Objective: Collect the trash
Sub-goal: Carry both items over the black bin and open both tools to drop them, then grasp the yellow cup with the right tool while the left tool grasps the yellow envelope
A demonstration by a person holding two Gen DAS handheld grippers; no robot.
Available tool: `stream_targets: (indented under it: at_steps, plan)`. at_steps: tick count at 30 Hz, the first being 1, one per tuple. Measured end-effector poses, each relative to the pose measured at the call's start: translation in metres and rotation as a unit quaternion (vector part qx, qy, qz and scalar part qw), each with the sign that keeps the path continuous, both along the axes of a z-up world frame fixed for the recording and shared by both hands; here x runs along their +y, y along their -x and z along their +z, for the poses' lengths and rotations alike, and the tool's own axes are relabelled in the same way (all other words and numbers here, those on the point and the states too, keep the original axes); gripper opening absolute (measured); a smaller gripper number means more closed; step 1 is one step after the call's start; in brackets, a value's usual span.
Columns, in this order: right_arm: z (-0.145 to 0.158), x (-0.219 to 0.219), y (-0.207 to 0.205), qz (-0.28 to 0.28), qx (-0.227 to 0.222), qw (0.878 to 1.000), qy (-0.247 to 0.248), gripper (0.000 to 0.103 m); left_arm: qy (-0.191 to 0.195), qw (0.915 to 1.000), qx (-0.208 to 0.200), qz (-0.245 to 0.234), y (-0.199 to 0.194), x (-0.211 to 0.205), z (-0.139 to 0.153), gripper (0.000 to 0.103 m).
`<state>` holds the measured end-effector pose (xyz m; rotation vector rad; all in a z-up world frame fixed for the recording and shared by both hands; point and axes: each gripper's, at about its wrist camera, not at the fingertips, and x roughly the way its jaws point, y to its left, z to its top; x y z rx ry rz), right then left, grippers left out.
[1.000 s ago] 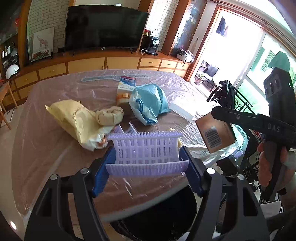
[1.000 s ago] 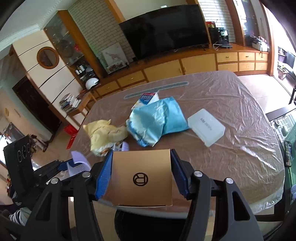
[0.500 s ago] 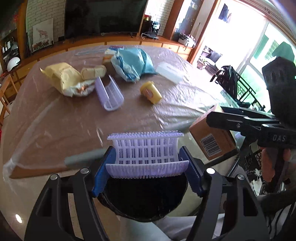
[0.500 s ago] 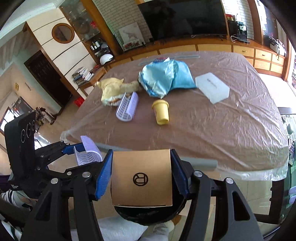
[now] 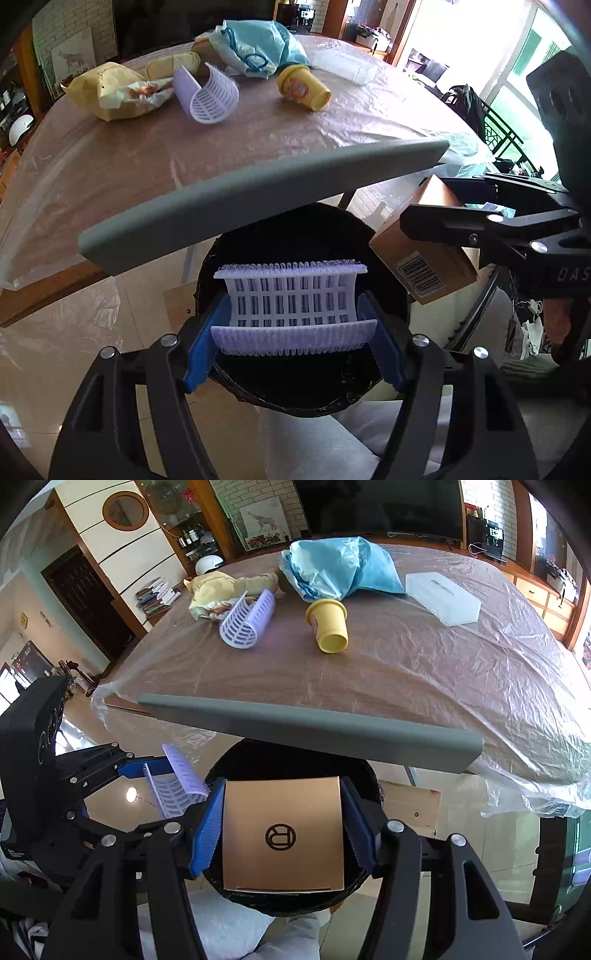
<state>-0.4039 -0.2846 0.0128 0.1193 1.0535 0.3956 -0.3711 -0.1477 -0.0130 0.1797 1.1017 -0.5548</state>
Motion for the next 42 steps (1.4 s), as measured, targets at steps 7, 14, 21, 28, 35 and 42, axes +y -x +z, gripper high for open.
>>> stream_targets:
  at_steps: [7,14,21,28,35,42]
  plan:
    - [-0.007,0.003,-0.004,-0.012,0.001,1.000,0.010,0.060,-0.002,1.0000,-0.001,-0.005,-0.007,-0.003,-0.008,0.072]
    - [0.000,-0.003,-0.005,-0.027,-0.005,1.000,0.005,0.074,0.012,0.9999,-0.011,0.003,-0.009,-0.002,-0.002,0.085]
    - [0.024,-0.011,-0.007,-0.040,-0.041,0.998,0.011,0.074,0.028,0.9989,-0.031,0.022,-0.009,0.006,0.017,0.085]
    - [0.050,-0.019,-0.032,-0.060,-0.096,0.993,0.044,0.086,0.065,0.9890,-0.100,0.087,-0.034,0.037,0.071,0.097]
    - [0.052,-0.002,-0.071,-0.058,-0.103,0.991,0.058,0.086,0.054,0.9751,-0.114,0.183,-0.111,0.070,0.092,0.097]
    - [0.041,0.015,-0.104,-0.059,-0.086,0.993,0.058,0.086,0.072,0.9693,-0.059,0.228,-0.186,0.096,0.071,0.097]
